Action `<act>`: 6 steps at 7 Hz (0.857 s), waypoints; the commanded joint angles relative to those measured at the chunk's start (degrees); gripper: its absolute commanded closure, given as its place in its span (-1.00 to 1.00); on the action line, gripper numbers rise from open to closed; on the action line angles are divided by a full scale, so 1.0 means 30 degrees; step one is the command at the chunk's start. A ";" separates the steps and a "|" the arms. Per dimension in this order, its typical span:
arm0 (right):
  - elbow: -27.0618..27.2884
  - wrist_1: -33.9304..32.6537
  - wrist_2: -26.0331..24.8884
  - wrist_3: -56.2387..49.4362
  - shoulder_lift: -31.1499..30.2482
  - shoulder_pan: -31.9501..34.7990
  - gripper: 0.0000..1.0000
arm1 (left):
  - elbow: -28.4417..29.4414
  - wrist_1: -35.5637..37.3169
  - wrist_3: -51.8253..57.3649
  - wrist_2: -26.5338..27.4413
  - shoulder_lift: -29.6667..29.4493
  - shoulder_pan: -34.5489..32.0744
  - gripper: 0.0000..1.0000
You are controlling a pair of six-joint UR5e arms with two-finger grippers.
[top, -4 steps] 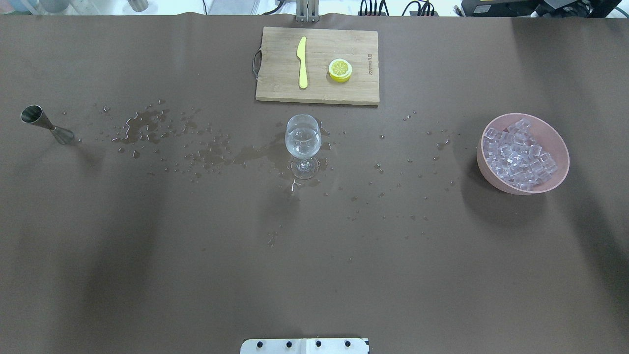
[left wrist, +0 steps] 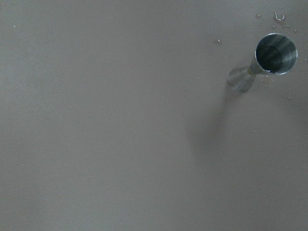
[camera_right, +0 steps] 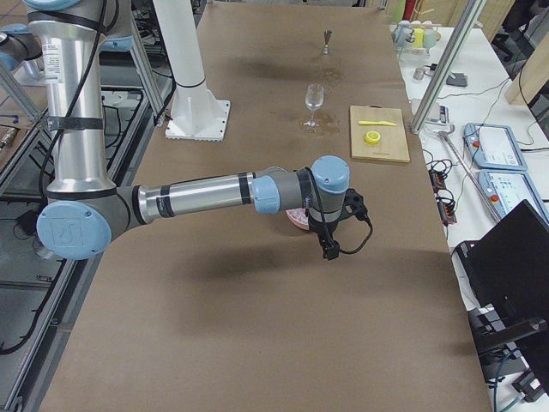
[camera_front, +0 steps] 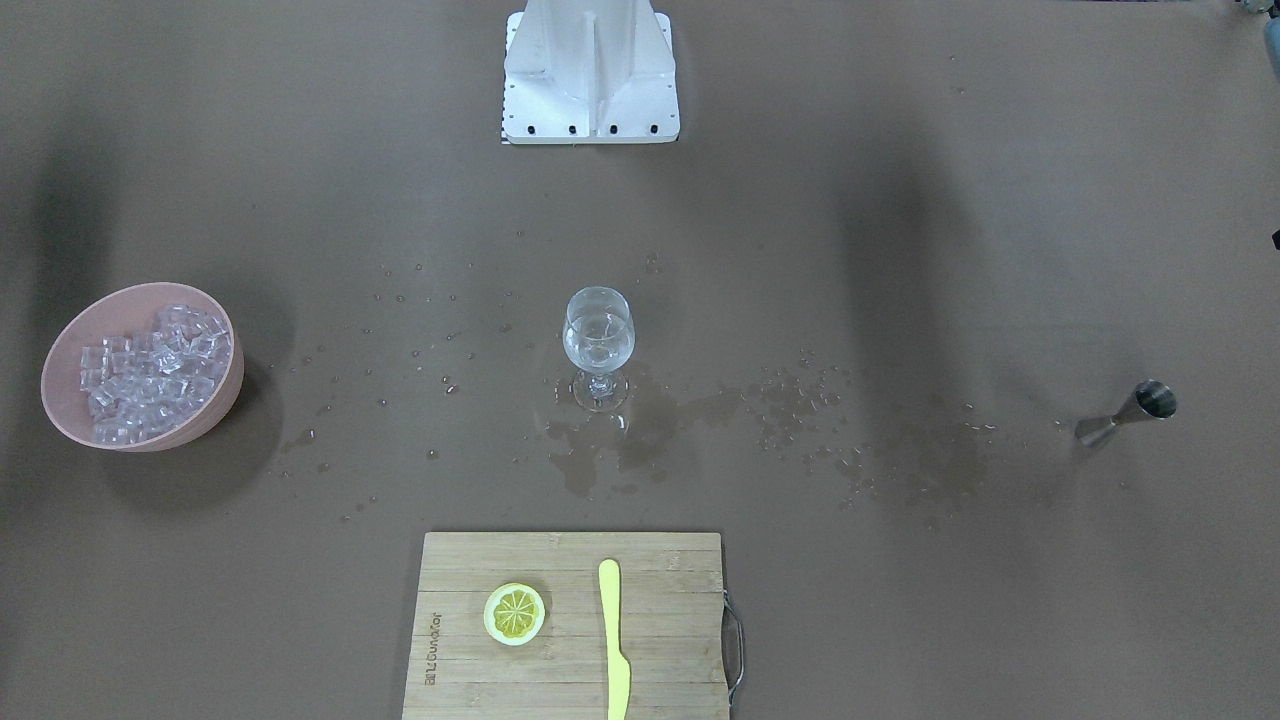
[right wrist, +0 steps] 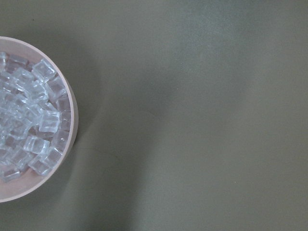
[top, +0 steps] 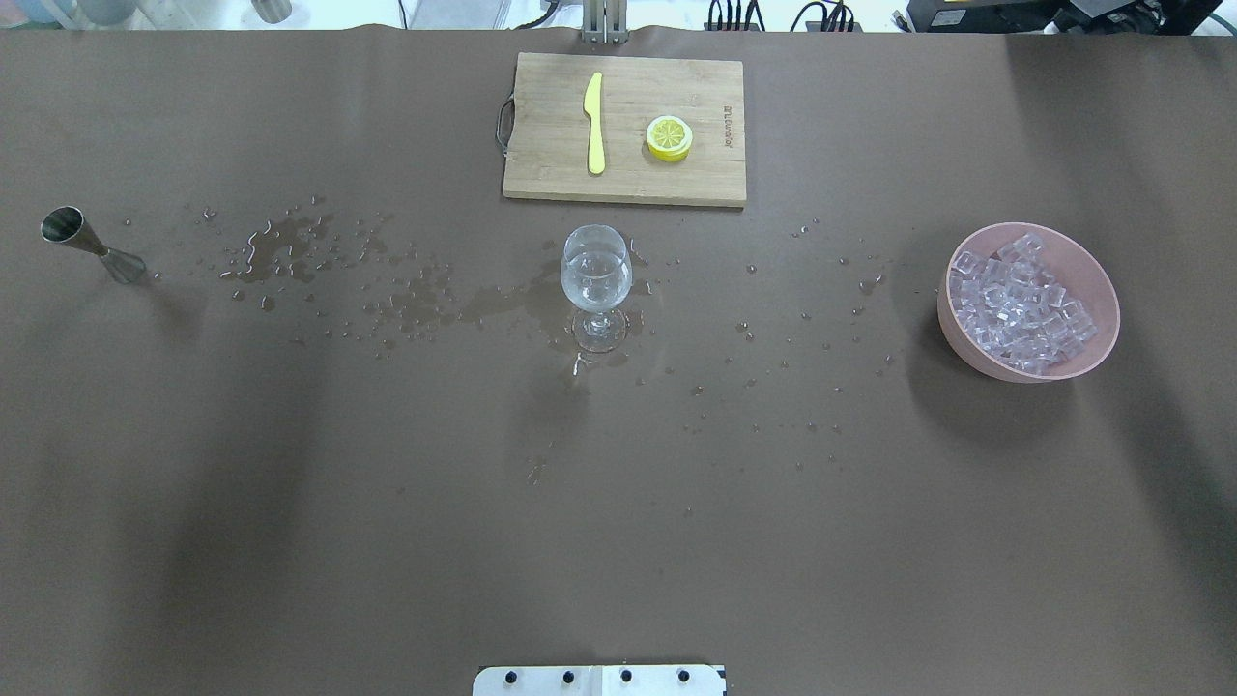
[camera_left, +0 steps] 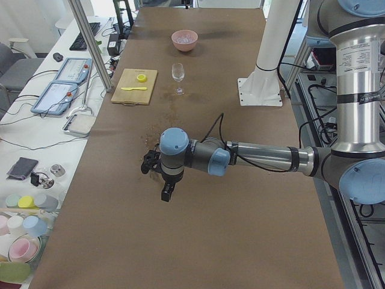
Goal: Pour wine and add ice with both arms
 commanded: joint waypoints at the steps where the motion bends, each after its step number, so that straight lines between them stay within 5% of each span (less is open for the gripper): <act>1: 0.0018 0.0000 0.0001 0.0005 -0.0017 0.0000 -1.00 | -0.0051 -0.0010 -0.0025 -0.0018 -0.0001 -0.0015 -0.97; 6: -0.0127 0.0000 0.0059 0.0005 0.0128 0.0000 -1.00 | -0.0081 -0.1061 -0.0025 0.0040 -0.0149 -0.0015 -0.97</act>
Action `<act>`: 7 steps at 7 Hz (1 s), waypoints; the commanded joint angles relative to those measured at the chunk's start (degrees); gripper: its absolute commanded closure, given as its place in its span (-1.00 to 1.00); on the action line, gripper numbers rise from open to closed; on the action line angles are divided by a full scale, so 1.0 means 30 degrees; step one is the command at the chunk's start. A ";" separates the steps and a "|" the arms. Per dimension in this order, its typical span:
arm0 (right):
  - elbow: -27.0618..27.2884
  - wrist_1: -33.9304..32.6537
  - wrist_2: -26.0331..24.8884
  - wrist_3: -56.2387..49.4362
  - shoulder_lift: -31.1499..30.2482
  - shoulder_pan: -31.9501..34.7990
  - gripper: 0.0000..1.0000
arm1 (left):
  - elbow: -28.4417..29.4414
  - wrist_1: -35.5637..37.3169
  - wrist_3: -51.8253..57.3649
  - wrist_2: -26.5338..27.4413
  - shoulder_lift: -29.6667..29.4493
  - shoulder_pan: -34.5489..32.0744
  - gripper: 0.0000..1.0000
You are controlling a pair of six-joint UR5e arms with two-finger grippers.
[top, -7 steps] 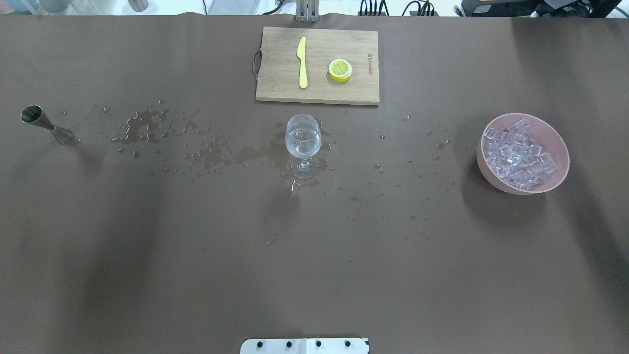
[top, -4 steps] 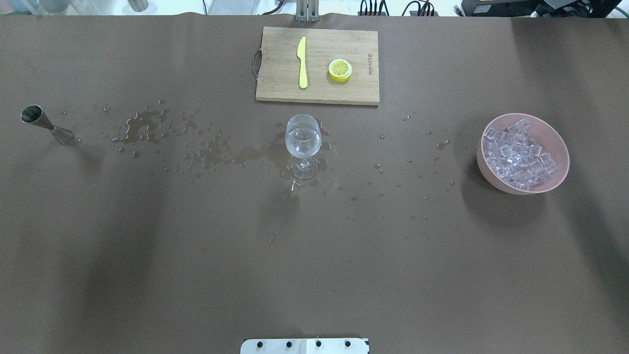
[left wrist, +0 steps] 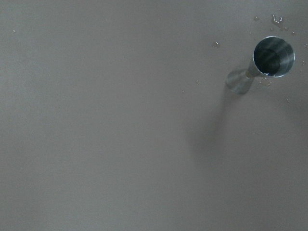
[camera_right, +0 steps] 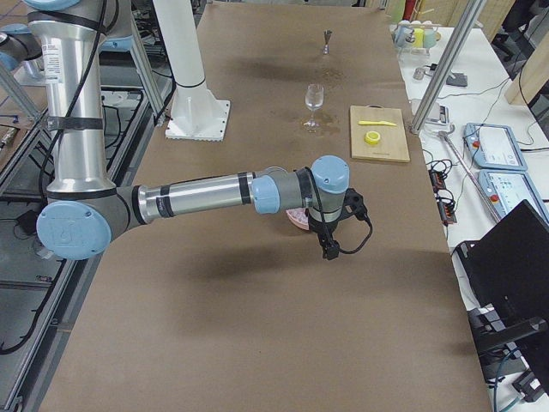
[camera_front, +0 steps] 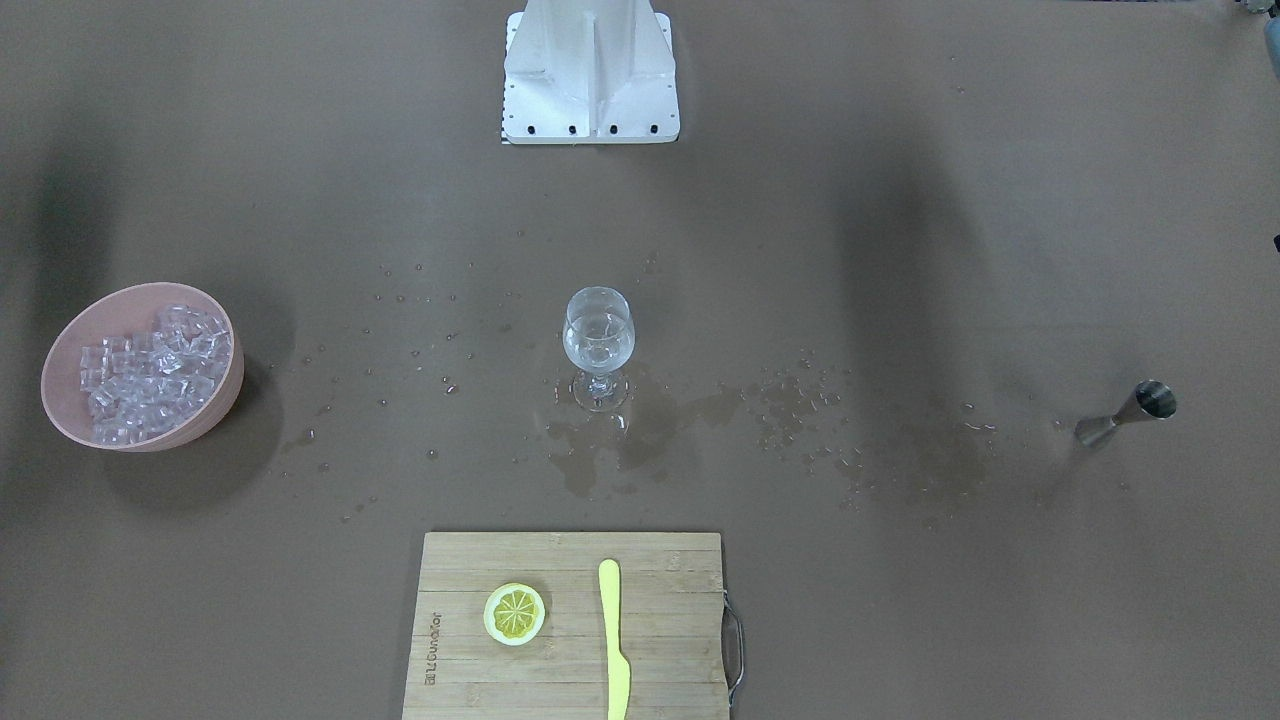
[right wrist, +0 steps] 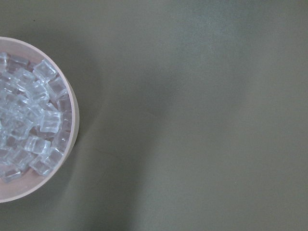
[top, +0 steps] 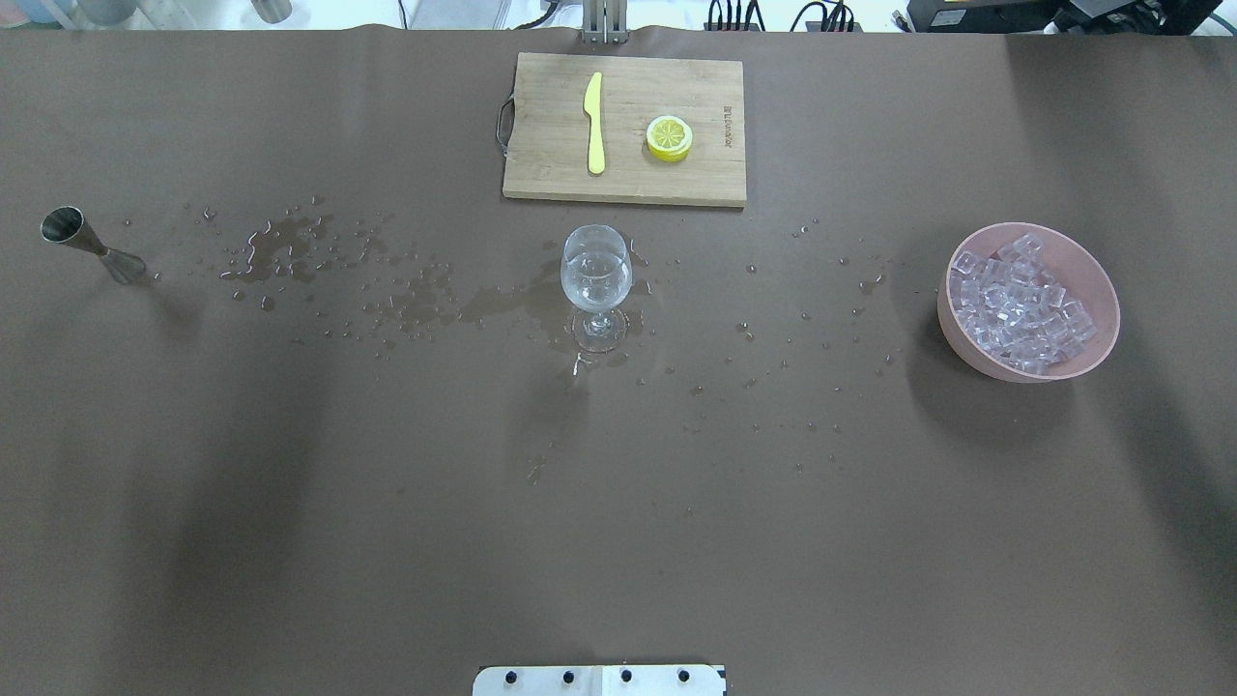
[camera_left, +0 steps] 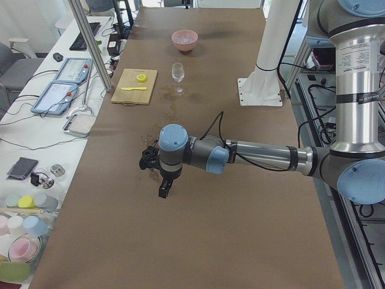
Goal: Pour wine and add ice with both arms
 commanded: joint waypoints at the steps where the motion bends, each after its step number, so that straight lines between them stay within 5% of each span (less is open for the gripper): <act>1: -0.0114 0.0000 0.0020 0.0000 0.0091 0.0000 -1.00 | 0.0096 -0.0963 0.0000 0.0002 0.0075 -0.0018 -0.97; 4: -0.0085 0.0000 0.0020 0.0000 0.0091 0.0000 -1.00 | -0.0369 -0.2078 -0.0089 0.0002 -0.0011 -0.0018 -0.97; 7: -0.0025 0.0000 0.0049 0.0000 0.0062 0.0000 -1.00 | 0.1147 -0.8356 -0.2101 0.0002 0.0803 -0.0018 -0.97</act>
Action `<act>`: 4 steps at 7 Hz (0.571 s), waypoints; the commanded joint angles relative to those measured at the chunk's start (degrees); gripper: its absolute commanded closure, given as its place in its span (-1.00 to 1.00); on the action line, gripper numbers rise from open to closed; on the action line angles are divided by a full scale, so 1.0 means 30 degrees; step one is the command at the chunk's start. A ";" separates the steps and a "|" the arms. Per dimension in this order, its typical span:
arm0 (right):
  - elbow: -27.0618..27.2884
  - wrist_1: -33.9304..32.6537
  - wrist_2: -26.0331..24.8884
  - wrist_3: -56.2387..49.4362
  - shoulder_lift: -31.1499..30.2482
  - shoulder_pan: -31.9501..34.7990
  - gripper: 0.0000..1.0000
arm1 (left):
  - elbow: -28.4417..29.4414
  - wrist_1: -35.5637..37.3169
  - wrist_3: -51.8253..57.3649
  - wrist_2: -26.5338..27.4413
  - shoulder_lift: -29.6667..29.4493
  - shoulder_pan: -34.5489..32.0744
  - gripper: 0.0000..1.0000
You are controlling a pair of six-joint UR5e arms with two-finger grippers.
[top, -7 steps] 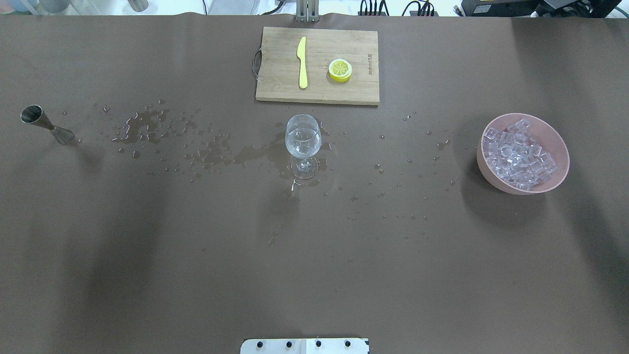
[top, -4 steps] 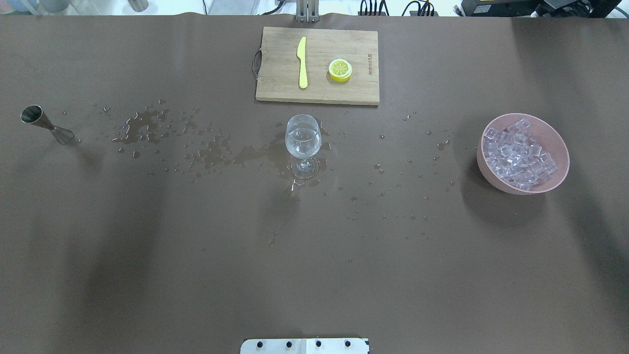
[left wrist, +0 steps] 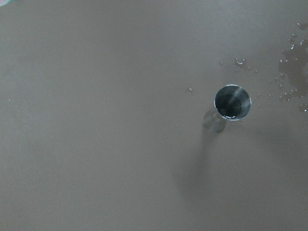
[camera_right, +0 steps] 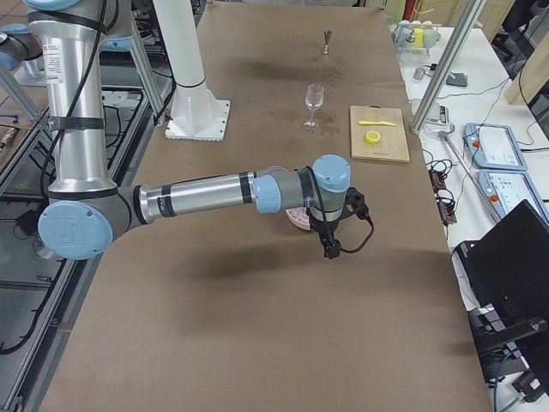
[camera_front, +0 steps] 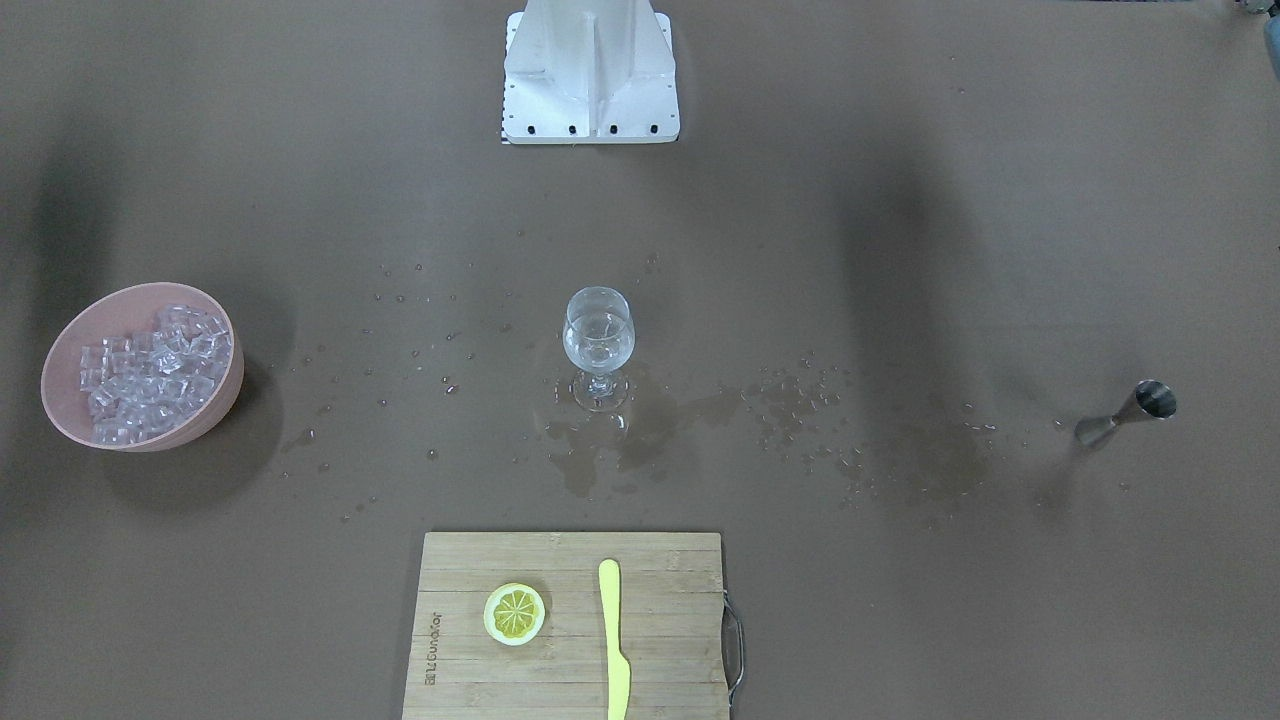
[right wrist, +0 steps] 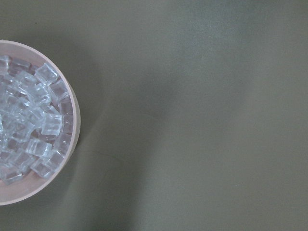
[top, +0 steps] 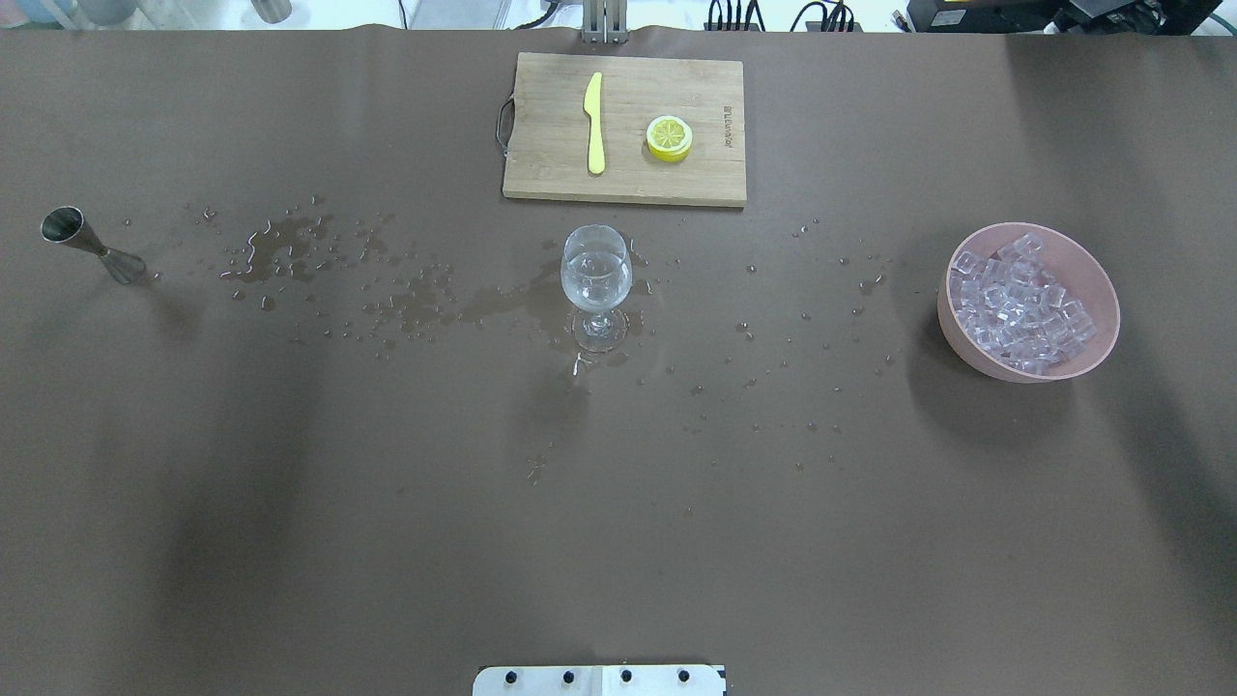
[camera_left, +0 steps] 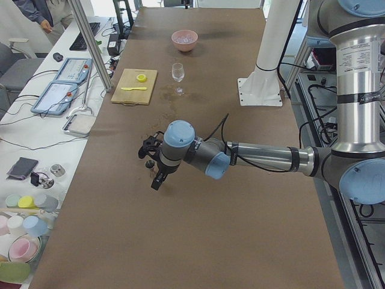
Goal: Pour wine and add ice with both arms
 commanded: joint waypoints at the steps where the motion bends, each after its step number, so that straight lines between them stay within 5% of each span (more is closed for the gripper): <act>1: -0.0021 -0.0029 0.0010 0.0000 -0.0054 0.0000 -1.00 | 0.0978 -0.4548 -0.2436 -0.0007 0.1108 0.0029 -0.96; 4: -0.0079 -0.0029 0.0039 0.0000 -0.0054 -0.0030 -1.00 | 0.4073 -1.1984 -0.7447 0.0198 0.0970 0.0175 -0.95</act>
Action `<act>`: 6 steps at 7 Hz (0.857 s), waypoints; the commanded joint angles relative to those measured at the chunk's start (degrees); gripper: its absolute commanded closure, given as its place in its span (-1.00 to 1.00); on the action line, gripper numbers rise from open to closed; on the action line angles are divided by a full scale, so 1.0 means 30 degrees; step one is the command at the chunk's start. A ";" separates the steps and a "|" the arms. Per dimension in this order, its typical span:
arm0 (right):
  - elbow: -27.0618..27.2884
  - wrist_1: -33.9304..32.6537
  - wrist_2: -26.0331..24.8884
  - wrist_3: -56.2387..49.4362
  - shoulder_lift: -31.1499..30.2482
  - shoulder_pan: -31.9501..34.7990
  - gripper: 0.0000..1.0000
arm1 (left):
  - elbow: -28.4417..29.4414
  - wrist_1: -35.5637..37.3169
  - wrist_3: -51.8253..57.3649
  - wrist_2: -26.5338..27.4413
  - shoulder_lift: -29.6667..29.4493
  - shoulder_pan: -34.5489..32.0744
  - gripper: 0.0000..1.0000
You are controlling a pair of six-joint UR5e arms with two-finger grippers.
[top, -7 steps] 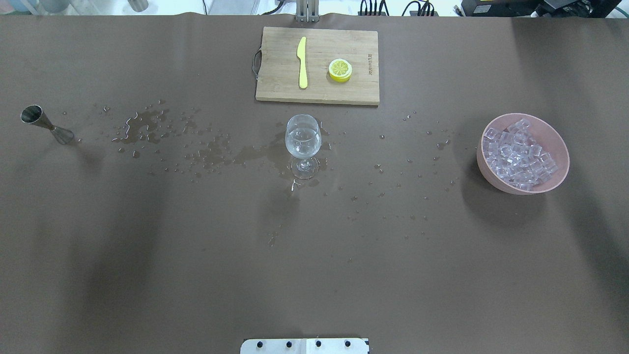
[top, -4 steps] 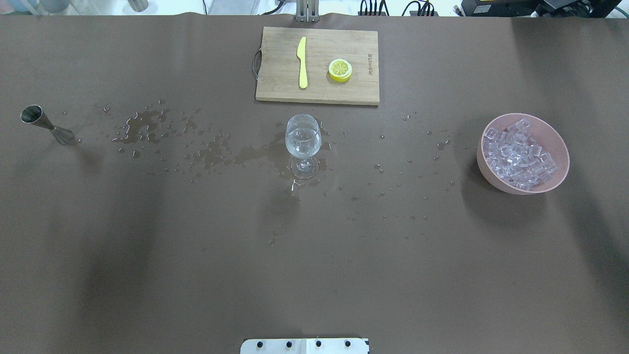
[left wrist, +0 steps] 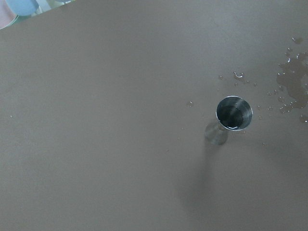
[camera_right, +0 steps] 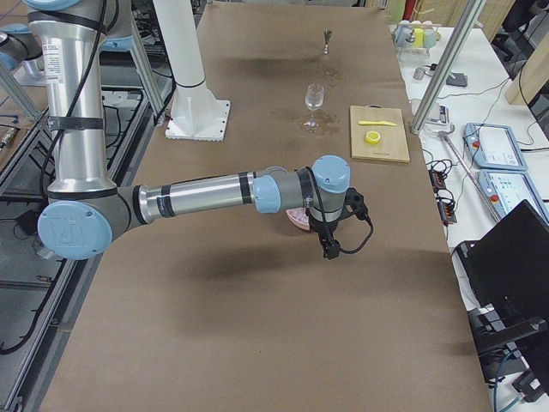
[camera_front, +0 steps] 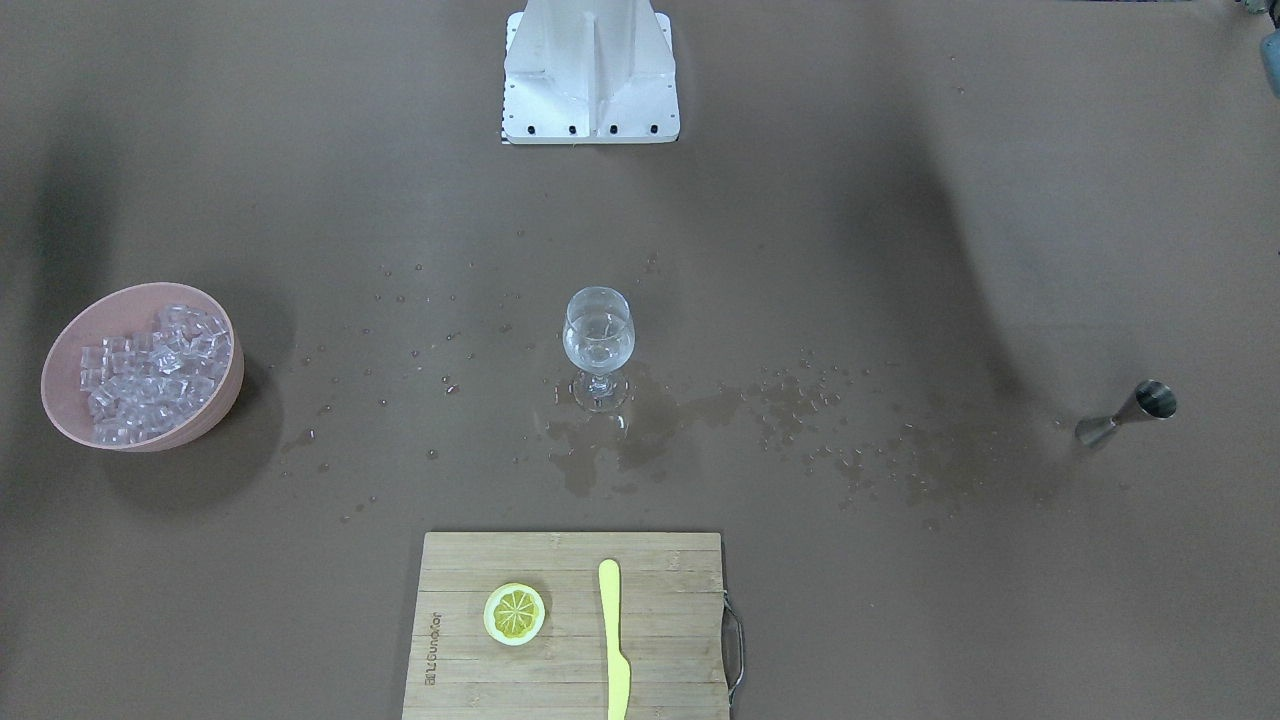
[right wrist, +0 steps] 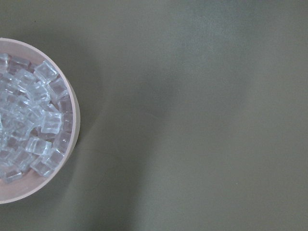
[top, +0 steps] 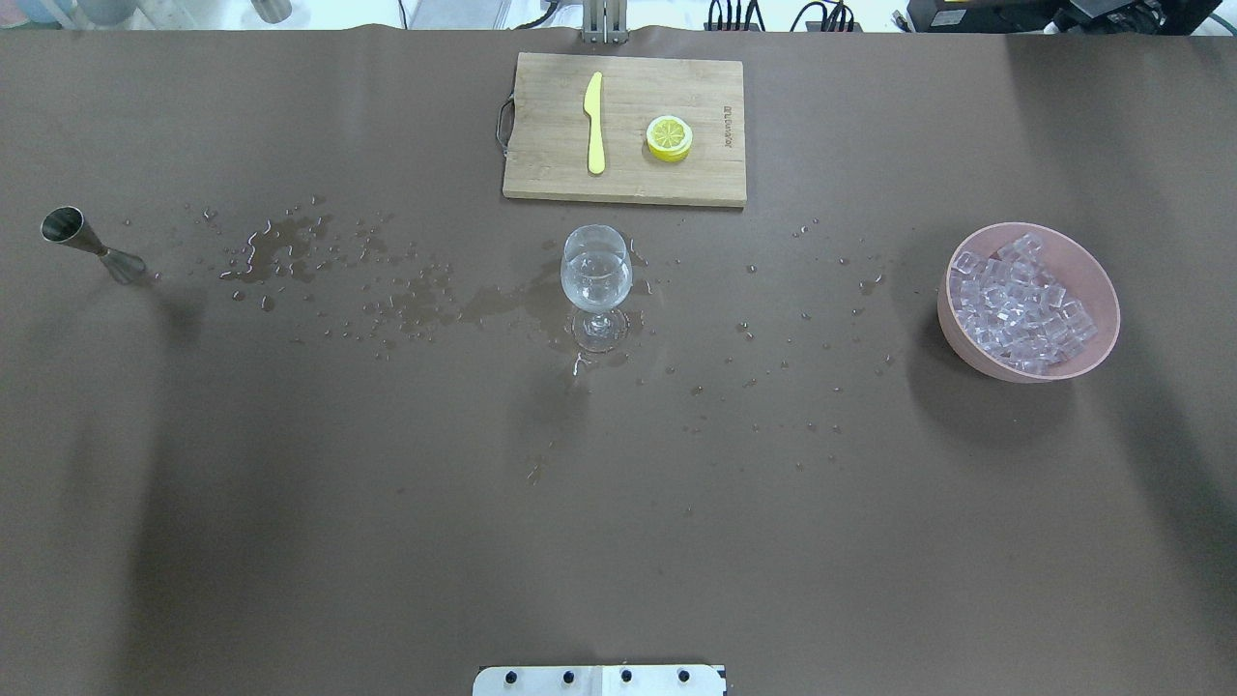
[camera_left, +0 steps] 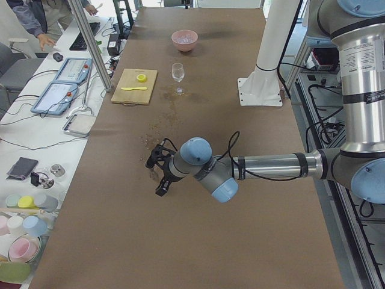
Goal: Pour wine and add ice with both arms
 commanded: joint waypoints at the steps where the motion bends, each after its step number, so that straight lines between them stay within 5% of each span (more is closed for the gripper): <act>1: -0.0078 -0.0001 -0.0007 0.0000 -0.0003 -0.0011 -1.00 | 0.1607 -0.4034 -0.4501 0.0664 -0.0449 0.0793 -0.96; 3: -0.0020 -0.0001 -0.0007 0.0000 0.0027 -0.0040 -1.00 | 0.1667 -0.5243 -0.5896 0.4668 -0.0482 0.3631 -0.96; 6: -0.0078 -0.0001 0.0140 0.0000 0.0056 -0.0040 -1.00 | 0.2190 -0.5946 -0.8075 0.5270 -0.1619 0.5016 -0.96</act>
